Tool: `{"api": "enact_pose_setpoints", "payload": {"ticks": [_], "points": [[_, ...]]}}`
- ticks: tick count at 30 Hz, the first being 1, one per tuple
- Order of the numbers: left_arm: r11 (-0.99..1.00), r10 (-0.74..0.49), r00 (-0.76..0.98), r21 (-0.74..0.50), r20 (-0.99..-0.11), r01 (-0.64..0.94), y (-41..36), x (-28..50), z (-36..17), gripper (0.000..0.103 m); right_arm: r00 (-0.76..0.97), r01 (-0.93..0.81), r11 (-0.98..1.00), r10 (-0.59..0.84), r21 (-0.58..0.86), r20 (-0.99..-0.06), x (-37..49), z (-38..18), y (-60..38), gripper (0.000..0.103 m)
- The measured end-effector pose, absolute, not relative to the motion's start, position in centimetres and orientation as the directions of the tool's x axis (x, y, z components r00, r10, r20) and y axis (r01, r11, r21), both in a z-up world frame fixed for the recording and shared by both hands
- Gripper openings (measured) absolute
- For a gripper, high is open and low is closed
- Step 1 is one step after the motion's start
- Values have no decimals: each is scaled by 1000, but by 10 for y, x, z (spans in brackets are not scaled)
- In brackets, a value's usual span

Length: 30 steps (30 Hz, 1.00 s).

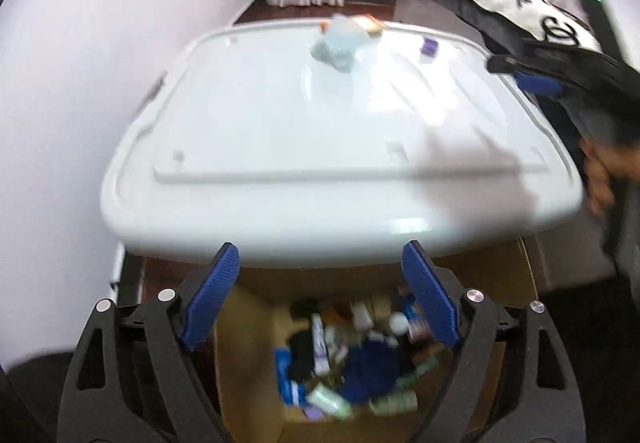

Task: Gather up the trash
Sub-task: 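Grasp the small purple cup with the right gripper while the left gripper grasps the light blue funnel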

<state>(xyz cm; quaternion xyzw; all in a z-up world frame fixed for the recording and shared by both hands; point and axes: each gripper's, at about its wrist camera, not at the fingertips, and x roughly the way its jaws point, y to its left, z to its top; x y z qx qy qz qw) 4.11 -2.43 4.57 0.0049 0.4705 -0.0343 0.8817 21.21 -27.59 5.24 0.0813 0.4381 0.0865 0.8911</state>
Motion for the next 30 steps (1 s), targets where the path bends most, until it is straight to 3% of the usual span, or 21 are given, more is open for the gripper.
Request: {"api": "enact_pose_setpoints", "payload": {"ticks": [5, 10, 11, 13, 20, 25, 26, 29, 30], "points": [[997, -77, 533, -77, -842, 22, -20, 89, 42, 82, 599, -81, 985, 169, 151, -783, 314, 23, -273, 63], [999, -31, 527, -37, -849, 1, -23, 137, 32, 82, 565, -47, 990, 134, 130, -814, 376, -6, -269, 63], [999, -34, 529, -40, -848, 0, -23, 148, 33, 82, 547, -35, 991, 127, 128, -827, 385, -12, -269, 59], [999, -42, 541, -44, -840, 9, -26, 175, 32, 82, 562, -10, 999, 39, 41, -826, 389, -18, -265, 37], [993, -85, 584, -18, -807, 119, -57, 283, 28, 87, 572, -55, 997, 72, 49, -817, 367, -23, -269, 37], [980, -75, 576, 48, -814, 196, -80, 343, 9, 87, 550, -45, 988, 147, 146, -822, 362, -19, -282, 37], [975, -74, 564, 60, -822, 215, -84, 350, 4, 86, 550, -38, 985, 160, 167, -820, 360, -17, -282, 37], [967, -79, 560, 73, -825, 243, -87, 357, -9, 54, 557, -36, 984, 164, 173, -814, 357, -16, -284, 37], [968, -74, 568, 78, -820, 238, -86, 354, -8, 52, 562, -38, 984, 163, 171, -811, 354, -15, -284, 37]]}}
